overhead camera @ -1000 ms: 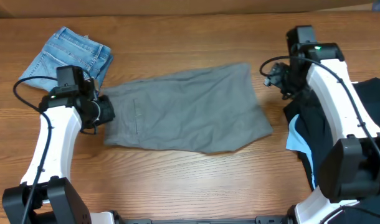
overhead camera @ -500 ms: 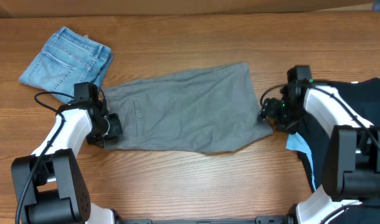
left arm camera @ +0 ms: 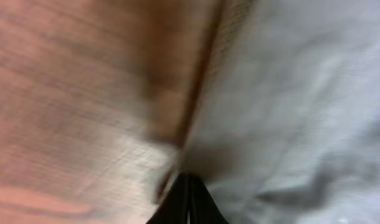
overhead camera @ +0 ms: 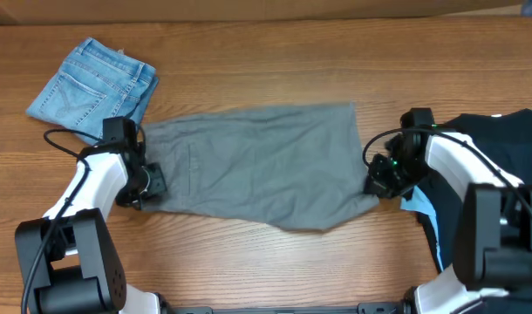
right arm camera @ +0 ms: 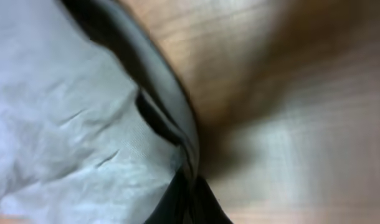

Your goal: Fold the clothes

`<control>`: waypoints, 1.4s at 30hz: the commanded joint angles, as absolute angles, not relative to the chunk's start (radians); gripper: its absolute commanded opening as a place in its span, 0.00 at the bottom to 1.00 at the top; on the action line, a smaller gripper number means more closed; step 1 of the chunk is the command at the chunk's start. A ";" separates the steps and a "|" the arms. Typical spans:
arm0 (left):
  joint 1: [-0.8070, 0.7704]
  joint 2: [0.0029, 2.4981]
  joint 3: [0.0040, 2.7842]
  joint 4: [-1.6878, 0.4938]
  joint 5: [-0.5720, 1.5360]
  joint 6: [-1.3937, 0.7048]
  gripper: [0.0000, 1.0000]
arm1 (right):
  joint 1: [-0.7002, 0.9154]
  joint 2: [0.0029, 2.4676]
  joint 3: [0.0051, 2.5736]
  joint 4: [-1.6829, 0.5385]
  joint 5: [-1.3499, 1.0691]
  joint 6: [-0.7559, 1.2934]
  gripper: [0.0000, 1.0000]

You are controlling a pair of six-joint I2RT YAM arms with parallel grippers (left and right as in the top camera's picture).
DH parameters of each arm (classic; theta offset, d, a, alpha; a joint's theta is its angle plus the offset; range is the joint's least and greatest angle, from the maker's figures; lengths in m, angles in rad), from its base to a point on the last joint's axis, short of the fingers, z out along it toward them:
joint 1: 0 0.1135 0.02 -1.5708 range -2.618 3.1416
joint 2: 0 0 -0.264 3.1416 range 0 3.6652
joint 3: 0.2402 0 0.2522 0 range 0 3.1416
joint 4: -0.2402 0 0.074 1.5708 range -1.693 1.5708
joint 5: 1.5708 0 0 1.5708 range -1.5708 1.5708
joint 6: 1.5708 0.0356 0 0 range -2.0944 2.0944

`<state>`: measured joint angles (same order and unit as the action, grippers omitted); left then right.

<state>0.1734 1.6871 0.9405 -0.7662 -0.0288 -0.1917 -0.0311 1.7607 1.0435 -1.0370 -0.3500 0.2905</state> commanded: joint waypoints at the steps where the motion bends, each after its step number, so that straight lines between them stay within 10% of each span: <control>1: 0.205 1.682 0.970 -0.796 -0.106 -0.241 0.04 | -0.029 1.626 1.113 -1.141 -0.273 0.340 0.04; 4: 0.242 1.668 0.998 -0.820 -0.107 -0.260 0.04 | -0.029 1.559 1.114 -1.227 -0.222 0.371 0.07; 6: 0.263 1.659 1.020 -0.839 -0.104 -0.259 0.04 | -0.029 1.536 1.114 -1.266 -0.214 0.371 0.50; 15: 0.263 1.623 1.090 -0.864 0.115 -0.181 0.23 | -0.029 1.528 1.114 -1.074 -0.213 0.366 0.75; 34: 0.164 1.781 1.102 -0.573 0.261 0.050 0.47 | -0.028 1.837 1.114 -0.485 -0.307 0.324 0.65; 42: 0.166 1.905 1.102 -0.569 0.255 0.053 0.16 | -0.033 1.846 1.115 -0.385 -0.407 0.280 0.04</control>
<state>0.1638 1.8526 1.0840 -0.5728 0.2447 0.0360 -0.0303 1.8538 1.1007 -0.4164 -0.3538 0.3019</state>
